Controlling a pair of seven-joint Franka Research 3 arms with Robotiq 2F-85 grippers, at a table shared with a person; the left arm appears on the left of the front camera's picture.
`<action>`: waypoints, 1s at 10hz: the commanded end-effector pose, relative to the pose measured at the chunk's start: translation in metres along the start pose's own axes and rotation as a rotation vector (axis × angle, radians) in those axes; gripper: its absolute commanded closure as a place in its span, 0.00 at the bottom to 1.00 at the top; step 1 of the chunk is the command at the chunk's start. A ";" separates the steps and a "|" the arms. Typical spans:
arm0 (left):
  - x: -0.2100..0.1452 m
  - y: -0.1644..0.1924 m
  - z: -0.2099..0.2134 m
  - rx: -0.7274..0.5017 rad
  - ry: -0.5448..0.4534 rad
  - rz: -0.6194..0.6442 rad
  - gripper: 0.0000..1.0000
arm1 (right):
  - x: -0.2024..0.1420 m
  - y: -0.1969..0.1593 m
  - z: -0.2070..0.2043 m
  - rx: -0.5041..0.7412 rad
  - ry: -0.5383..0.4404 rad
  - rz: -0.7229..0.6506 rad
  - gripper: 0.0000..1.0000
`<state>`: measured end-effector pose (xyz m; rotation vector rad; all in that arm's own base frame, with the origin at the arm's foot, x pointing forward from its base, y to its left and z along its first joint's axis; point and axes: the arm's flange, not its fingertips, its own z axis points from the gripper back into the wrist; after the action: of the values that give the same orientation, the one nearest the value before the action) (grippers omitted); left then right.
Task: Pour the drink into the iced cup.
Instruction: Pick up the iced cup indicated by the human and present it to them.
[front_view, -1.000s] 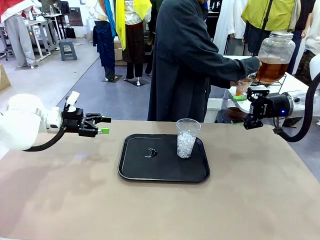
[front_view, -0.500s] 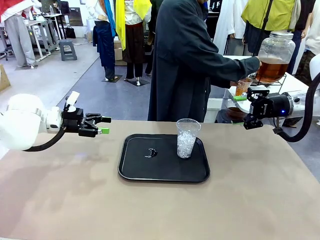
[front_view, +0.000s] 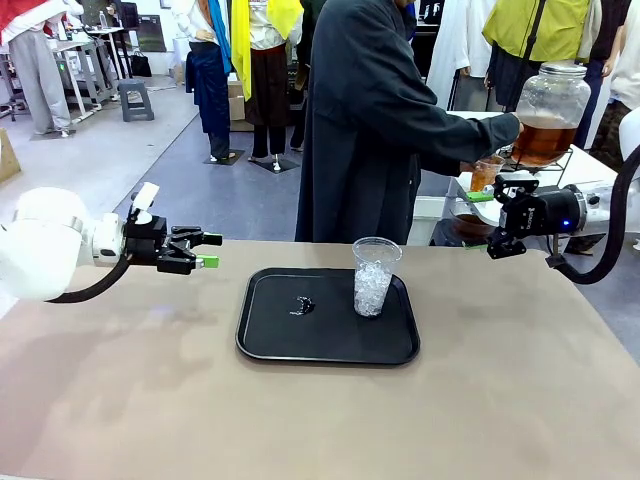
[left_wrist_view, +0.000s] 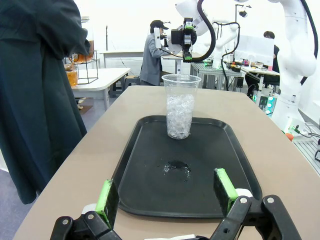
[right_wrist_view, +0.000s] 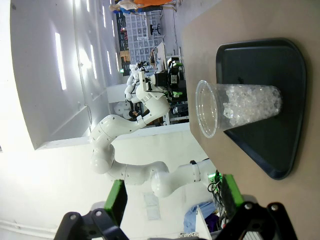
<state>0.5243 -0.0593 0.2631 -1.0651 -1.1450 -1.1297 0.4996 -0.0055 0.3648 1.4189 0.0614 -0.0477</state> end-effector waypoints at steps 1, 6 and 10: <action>0.000 0.000 0.001 0.003 -0.006 0.002 0.00 | 0.000 0.001 0.000 -0.001 -0.003 0.003 0.00; 0.000 0.000 0.001 0.003 -0.006 0.002 0.00 | 0.000 0.001 0.000 -0.001 -0.003 0.003 0.00; 0.000 0.000 0.001 0.003 -0.006 0.002 0.00 | 0.000 0.001 0.000 -0.001 -0.003 0.003 0.00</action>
<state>0.5243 -0.0593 0.2631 -1.0651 -1.1450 -1.1297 0.4996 -0.0055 0.3648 1.4189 0.0614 -0.0477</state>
